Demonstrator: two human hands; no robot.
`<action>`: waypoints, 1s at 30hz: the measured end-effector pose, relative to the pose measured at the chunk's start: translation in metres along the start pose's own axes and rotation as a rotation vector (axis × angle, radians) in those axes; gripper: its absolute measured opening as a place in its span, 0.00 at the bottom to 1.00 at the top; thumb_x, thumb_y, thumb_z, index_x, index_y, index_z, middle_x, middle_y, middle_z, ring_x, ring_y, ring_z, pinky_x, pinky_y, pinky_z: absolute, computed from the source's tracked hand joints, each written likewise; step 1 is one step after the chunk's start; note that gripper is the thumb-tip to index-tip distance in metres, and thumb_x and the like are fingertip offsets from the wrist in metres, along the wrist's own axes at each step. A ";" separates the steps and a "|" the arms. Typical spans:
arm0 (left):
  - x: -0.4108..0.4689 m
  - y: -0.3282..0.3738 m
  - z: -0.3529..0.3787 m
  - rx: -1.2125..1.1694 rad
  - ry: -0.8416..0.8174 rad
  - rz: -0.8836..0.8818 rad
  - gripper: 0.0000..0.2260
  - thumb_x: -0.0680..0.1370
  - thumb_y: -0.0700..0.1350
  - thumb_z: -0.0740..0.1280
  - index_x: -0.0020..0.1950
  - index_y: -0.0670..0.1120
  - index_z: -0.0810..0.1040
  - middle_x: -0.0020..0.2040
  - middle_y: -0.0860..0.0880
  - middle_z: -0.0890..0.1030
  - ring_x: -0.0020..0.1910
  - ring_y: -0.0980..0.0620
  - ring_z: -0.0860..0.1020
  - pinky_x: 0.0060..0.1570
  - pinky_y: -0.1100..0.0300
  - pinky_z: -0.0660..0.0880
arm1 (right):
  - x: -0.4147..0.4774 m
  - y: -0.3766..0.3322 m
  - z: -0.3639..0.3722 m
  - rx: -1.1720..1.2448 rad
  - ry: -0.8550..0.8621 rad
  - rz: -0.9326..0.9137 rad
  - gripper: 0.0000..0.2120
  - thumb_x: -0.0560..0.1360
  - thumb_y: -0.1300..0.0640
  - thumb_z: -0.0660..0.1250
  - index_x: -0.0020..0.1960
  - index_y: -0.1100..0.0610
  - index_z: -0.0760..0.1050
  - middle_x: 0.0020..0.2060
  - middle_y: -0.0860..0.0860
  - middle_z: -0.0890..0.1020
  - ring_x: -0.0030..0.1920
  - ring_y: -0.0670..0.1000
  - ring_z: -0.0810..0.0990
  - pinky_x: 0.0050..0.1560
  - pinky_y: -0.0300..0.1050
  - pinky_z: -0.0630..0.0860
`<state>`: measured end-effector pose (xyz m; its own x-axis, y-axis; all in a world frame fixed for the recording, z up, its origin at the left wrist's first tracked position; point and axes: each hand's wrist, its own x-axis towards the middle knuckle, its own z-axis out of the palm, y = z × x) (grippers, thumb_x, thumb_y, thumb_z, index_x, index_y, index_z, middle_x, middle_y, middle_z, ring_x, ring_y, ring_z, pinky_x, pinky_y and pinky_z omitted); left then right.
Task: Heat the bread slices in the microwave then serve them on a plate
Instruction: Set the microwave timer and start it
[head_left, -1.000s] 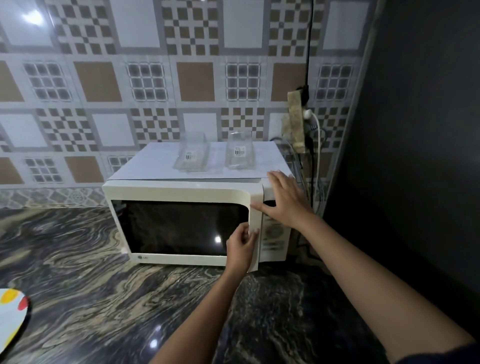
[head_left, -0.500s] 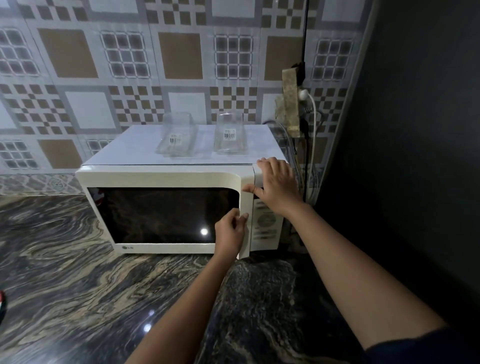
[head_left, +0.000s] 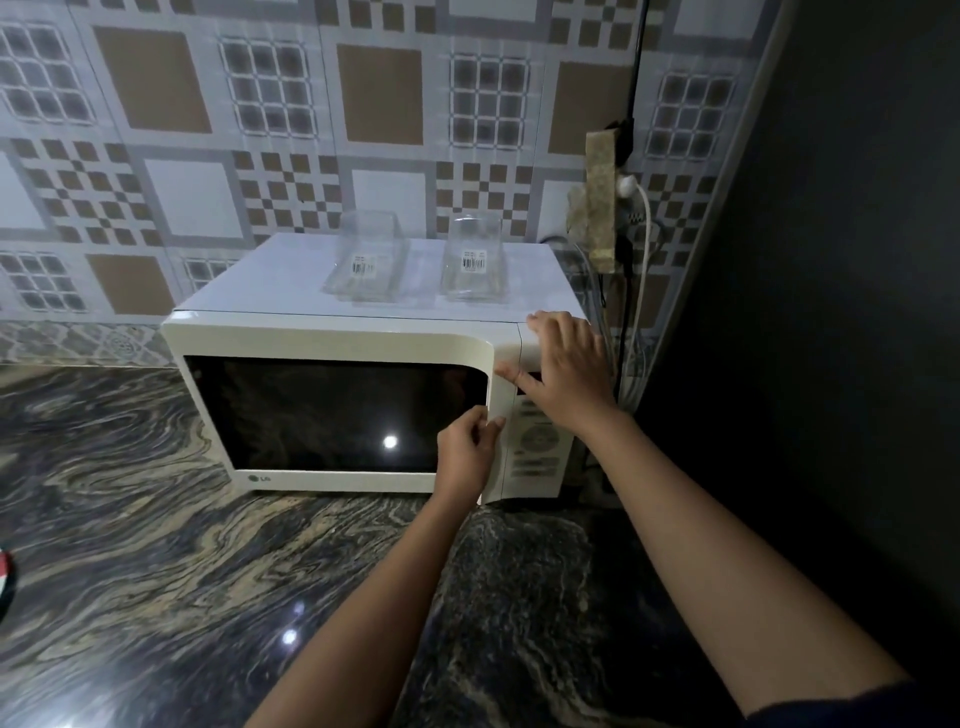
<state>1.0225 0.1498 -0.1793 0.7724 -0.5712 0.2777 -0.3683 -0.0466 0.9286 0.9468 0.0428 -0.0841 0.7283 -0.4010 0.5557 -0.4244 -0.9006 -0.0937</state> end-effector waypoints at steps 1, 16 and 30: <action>0.001 -0.003 0.000 -0.014 -0.007 0.003 0.12 0.77 0.45 0.65 0.41 0.36 0.74 0.33 0.37 0.73 0.33 0.51 0.69 0.34 0.57 0.70 | -0.002 0.002 0.001 0.008 0.018 -0.013 0.44 0.69 0.26 0.42 0.67 0.58 0.68 0.64 0.54 0.73 0.65 0.56 0.70 0.65 0.51 0.60; 0.008 -0.013 -0.004 -0.002 -0.031 0.000 0.15 0.75 0.50 0.66 0.41 0.37 0.74 0.37 0.31 0.75 0.34 0.49 0.72 0.38 0.41 0.78 | -0.087 0.049 0.080 0.596 -0.230 0.463 0.33 0.71 0.57 0.72 0.70 0.61 0.61 0.68 0.58 0.67 0.69 0.56 0.66 0.61 0.41 0.65; 0.005 -0.011 -0.001 -0.016 0.002 0.016 0.14 0.76 0.47 0.67 0.42 0.36 0.76 0.39 0.31 0.77 0.34 0.50 0.72 0.36 0.44 0.77 | -0.091 0.031 0.100 0.468 -0.193 0.577 0.30 0.77 0.53 0.62 0.73 0.61 0.53 0.68 0.61 0.66 0.67 0.61 0.68 0.64 0.55 0.68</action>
<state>1.0310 0.1486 -0.1880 0.7678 -0.5699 0.2929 -0.3719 -0.0241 0.9280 0.9212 0.0346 -0.2197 0.5598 -0.8124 0.1631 -0.5247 -0.4999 -0.6891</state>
